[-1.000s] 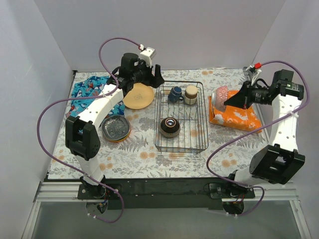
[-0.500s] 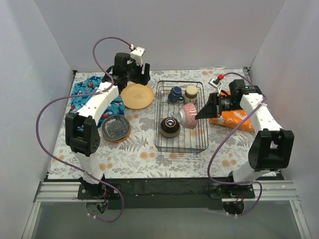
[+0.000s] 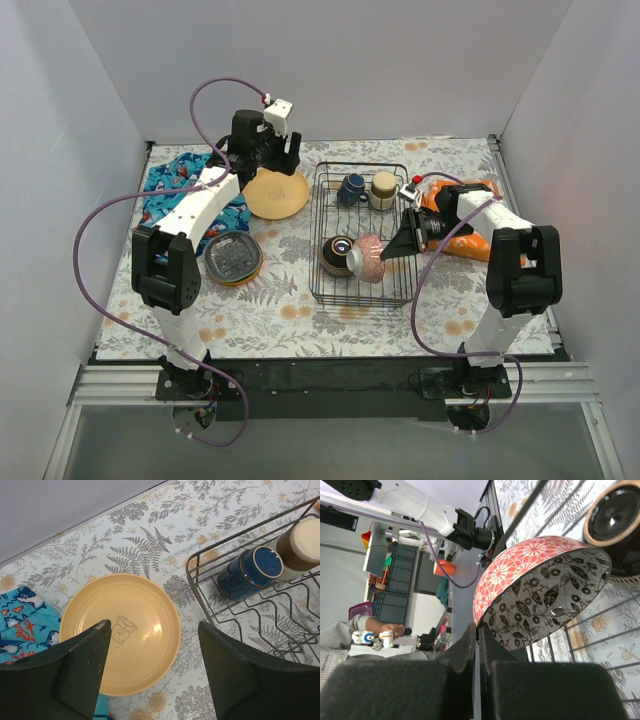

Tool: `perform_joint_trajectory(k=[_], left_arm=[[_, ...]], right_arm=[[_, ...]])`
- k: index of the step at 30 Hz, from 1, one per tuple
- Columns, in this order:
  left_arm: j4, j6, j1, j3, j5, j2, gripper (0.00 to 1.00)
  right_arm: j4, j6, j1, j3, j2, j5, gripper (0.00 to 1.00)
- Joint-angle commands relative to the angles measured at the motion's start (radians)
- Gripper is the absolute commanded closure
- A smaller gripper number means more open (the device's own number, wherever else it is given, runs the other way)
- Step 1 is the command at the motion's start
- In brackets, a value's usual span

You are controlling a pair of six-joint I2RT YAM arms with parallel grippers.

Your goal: Load the mixed dishes into the dish rack

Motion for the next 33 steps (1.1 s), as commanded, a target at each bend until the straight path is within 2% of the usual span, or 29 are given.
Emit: perform_joint_trajectory(k=[1, 5, 16, 25, 28, 30, 33], left_arm=[[-0.001, 0.012, 0.000, -0.017, -0.015, -0.063, 0.30], [0.007, -0.008, 0.000, -0.019, -0.002, -0.054, 0.30], [0.007, -0.027, 0.000, -0.057, 0.008, -0.060, 0.30], [0.005, -0.034, 0.000, -0.075, 0.023, -0.074, 0.30], [0.008, -0.037, 0.000, -0.069, 0.031, -0.068, 0.30], [0.011, -0.043, 0.000, -0.062, 0.038, -0.057, 0.30], [0.022, -0.059, 0.000, -0.051, 0.049, -0.044, 0.30]], right_arm=[[-0.132, -0.155, 0.011, 0.013, 0.041, 0.025, 0.99], [-0.151, -0.179, 0.013, -0.027, 0.058, 0.094, 0.99], [-0.149, -0.200, 0.056, -0.039, 0.111, 0.089, 0.99], [-0.129, -0.168, 0.042, -0.006, 0.145, 0.250, 0.99], [-0.120, -0.139, 0.030, 0.026, 0.125, 0.380, 0.87], [-0.111, -0.101, 0.020, 0.078, 0.121, 0.524, 0.80], [-0.082, -0.064, 0.000, 0.126, 0.104, 0.612, 0.70]])
